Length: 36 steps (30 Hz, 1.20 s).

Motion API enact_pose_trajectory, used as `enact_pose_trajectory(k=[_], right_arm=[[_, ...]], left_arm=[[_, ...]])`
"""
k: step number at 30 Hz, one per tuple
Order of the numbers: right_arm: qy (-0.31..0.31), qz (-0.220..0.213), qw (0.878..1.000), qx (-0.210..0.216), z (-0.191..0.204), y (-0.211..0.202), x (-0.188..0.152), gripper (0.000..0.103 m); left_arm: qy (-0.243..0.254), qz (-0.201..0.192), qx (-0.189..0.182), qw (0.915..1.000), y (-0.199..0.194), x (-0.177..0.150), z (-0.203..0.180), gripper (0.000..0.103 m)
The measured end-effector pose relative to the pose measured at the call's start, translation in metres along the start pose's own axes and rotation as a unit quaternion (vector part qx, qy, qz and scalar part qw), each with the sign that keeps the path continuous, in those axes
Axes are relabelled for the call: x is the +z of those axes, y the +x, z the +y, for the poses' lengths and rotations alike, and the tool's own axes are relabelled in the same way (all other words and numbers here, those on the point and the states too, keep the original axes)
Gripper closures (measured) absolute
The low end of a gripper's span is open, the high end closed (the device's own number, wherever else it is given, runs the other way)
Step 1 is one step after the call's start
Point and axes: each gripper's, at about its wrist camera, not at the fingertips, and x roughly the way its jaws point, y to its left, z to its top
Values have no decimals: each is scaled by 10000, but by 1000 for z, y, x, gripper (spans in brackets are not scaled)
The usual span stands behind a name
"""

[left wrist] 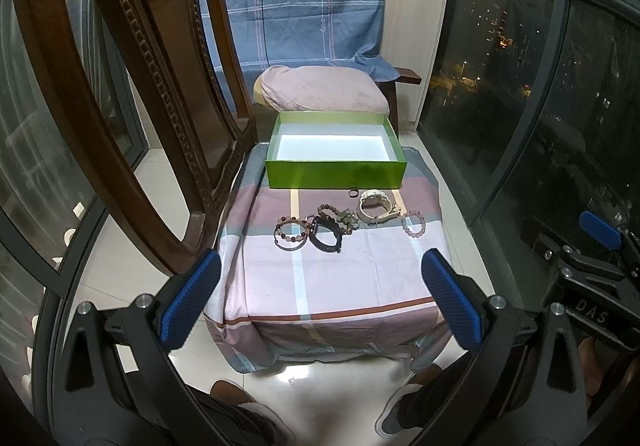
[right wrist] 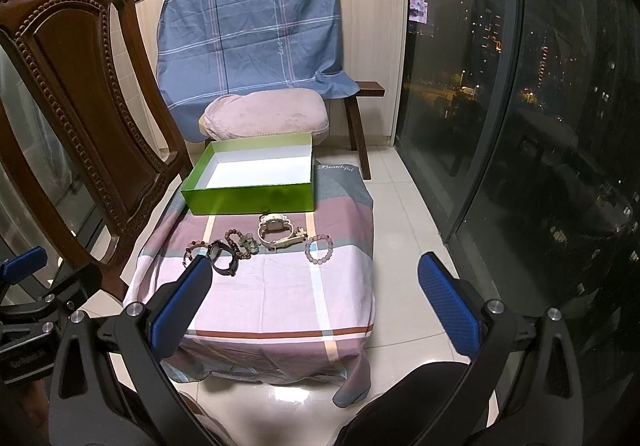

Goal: Organize jewelry

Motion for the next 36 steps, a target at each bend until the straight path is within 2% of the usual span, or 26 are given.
enact_pose_trajectory(k=[6, 14, 18, 23, 27, 33, 36], right_arm=[[27, 52, 10000, 11, -1, 7, -2, 3], [71, 189, 9998, 53, -4, 27, -5, 3], [112, 107, 9995, 273, -10, 40, -11, 3], [86, -145, 9994, 307, -21, 69, -28, 3], [21, 18, 9991, 421, -27, 108, -39, 3], [-458, 454, 9977, 211, -18, 166, -47, 3], [-463, 521, 9972, 252, -21, 186, -49, 3]], left_arm=[[-13, -6, -19, 10000, 6, 1, -2, 4], [-28, 245, 5, 9997, 21, 1, 0, 4], [-45, 331, -6, 9994, 37, -4, 4, 4], [-80, 482, 155, 9987, 76, -16, 18, 4], [189, 782, 334, 9962, 118, -23, 21, 4], [-208, 883, 283, 9955, 174, -17, 43, 4], [-92, 908, 170, 9957, 198, -12, 33, 14]])
